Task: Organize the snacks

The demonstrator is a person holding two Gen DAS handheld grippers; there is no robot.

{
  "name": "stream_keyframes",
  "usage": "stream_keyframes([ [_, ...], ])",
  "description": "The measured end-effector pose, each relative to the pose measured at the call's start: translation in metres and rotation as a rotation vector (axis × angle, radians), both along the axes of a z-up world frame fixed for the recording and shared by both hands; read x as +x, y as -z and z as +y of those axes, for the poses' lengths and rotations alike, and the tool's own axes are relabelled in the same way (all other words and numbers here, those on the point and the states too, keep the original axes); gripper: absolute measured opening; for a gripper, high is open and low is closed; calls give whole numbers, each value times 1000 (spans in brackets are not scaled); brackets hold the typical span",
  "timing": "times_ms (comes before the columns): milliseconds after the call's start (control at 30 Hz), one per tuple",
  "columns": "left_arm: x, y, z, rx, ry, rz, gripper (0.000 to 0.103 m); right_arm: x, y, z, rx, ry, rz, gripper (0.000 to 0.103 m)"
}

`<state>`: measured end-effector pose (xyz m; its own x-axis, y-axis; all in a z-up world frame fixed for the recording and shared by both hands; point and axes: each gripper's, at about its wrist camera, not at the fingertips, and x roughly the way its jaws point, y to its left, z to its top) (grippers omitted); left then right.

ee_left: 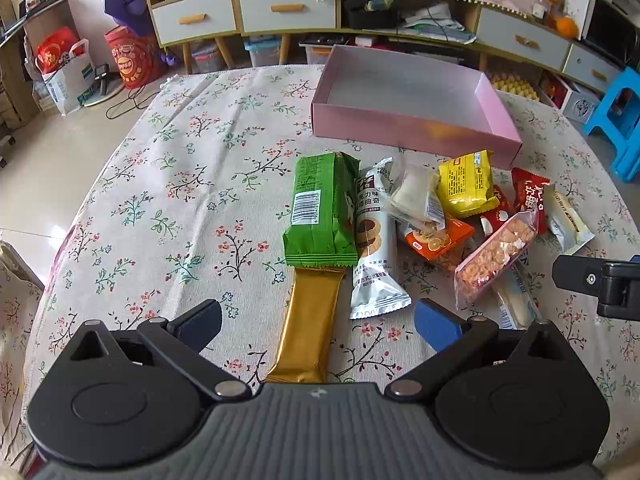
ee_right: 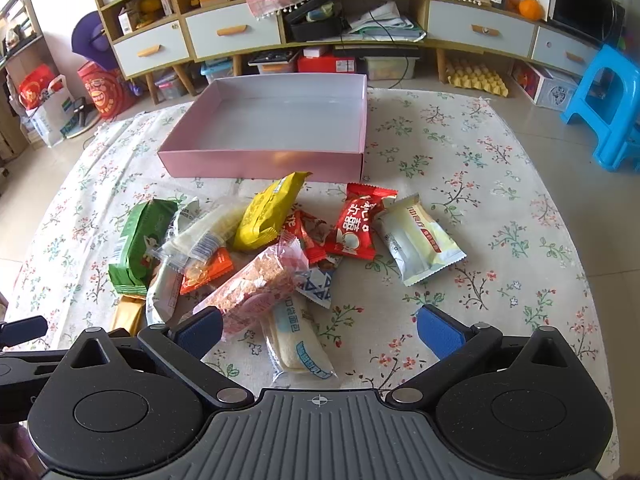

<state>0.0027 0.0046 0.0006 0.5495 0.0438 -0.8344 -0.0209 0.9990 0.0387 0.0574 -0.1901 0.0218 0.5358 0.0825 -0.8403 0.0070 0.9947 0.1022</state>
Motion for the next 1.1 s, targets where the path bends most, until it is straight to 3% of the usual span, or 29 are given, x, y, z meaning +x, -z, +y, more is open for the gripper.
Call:
stream_keyframes([
  [1100, 0, 0, -4, 7, 13, 3, 103, -1, 0, -2, -10, 0, 0, 103],
])
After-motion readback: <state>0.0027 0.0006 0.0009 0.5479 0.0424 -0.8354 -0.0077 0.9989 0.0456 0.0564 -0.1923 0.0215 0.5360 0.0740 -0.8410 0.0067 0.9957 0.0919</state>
